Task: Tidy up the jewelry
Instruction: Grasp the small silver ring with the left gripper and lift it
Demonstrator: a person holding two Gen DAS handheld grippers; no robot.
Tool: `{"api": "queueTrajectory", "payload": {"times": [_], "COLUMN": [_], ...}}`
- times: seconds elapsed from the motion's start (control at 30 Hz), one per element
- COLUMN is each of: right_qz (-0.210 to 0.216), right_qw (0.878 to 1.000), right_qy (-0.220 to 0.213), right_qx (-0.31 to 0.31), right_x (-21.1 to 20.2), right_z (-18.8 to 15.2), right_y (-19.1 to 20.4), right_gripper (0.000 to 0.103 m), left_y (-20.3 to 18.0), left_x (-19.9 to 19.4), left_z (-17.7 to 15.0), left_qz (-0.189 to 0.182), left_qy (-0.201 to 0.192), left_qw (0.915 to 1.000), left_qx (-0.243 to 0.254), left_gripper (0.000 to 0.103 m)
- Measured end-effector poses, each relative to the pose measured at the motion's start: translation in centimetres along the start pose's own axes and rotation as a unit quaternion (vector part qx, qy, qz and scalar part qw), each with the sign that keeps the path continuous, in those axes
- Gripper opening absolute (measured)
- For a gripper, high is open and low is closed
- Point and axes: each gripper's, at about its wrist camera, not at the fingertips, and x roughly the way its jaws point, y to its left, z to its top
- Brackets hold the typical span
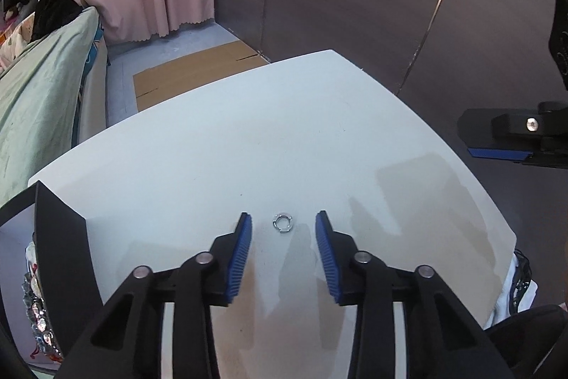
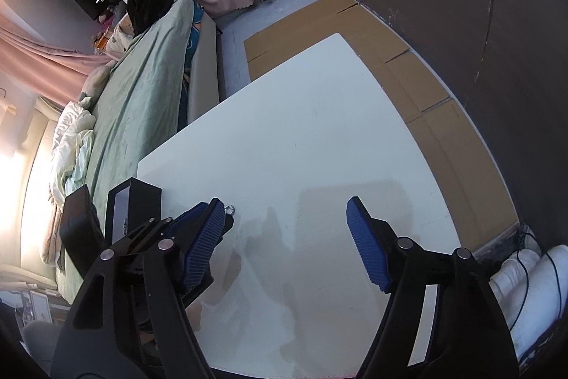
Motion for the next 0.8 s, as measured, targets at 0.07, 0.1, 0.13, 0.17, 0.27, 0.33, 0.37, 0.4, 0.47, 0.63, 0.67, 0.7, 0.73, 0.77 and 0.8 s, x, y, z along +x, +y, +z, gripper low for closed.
{"api": "queueTrajectory", "payload": {"times": [0.07,0.1,0.13,0.17,0.27,0.33,0.37,0.4,0.47,0.63,0.67,0.7,0.73,0.77,0.8], "right_qz": [0.0,0.0,0.0,0.0,0.0,-0.001,-0.002,-0.002,-0.003,-0.003,-0.003,-0.002,0.0,0.001,0.002], "right_qw": [1.0,1.0,1.0,1.0,1.0,1.0,1.0,1.0,1.0,1.0,1.0,1.0,1.0,1.0,1.0], "right_qy": [0.0,0.0,0.0,0.0,0.0,0.002,0.002,0.002,0.002,0.002,0.003,0.002,0.001,0.0,-0.002], "right_qx": [-0.001,-0.001,-0.002,-0.002,-0.004,-0.005,-0.006,-0.006,-0.006,-0.006,-0.008,-0.011,-0.014,-0.016,-0.017], "right_x": [0.0,0.0,0.0,0.0,0.0,0.0,0.0,0.0,0.0,0.0,0.0,0.0,-0.1,-0.1,-0.2], "right_z": [0.1,0.0,0.0,0.0,0.0,-0.1,-0.1,-0.1,0.0,0.1,0.2,0.2,0.2,0.1,0.1], "right_y": [0.0,0.0,0.1,0.1,0.3,0.5,0.6,0.7,0.7,1.1,1.3,1.6,1.9,2.3,2.5], "right_gripper": [0.071,0.071,0.071,0.071,0.071,0.07,0.068,0.067,0.067,0.066,0.065,0.065,0.065,0.065,0.065], "left_y": [0.1,0.1,0.0,0.0,-0.4,-1.2,-1.4,-1.4,-1.2,-1.1,-1.0,-0.8,-0.5,-0.2,0.1], "left_x": [0.3,0.4,0.4,0.6,0.8,0.9,1.0,0.9,0.8,-1.2,-2.0,-2.5,-3.4,-4.1,-4.7], "left_z": [0.1,0.1,0.0,0.1,-0.2,-0.3,-0.3,-0.4,-0.3,-0.1,0.0,-0.1,0.0,0.0,0.1], "left_qz": [0.004,0.004,0.004,0.003,0.001,0.027,0.039,0.037,0.026,0.027,0.027,0.027,0.026,0.025,0.025], "left_qy": [-0.005,-0.008,-0.009,-0.01,-0.005,-0.006,-0.006,-0.006,-0.003,-0.024,-0.03,-0.034,-0.039,-0.044,-0.049], "left_qw": [1.0,0.9999,0.9999,0.9998,0.9999,0.9996,0.9991,0.9992,0.9996,0.9993,0.9992,0.9991,0.9989,0.9987,0.9985], "left_qx": [-0.007,-0.012,-0.013,-0.015,-0.011,0.01,0.016,0.014,0.006,0.008,0.008,0.006,0.003,-0.002,-0.006], "left_gripper": [0.029,0.029,0.029,0.029,0.026,0.02,0.012,0.011,0.011,0.01,0.011,0.01,0.01,0.011,0.011]}}
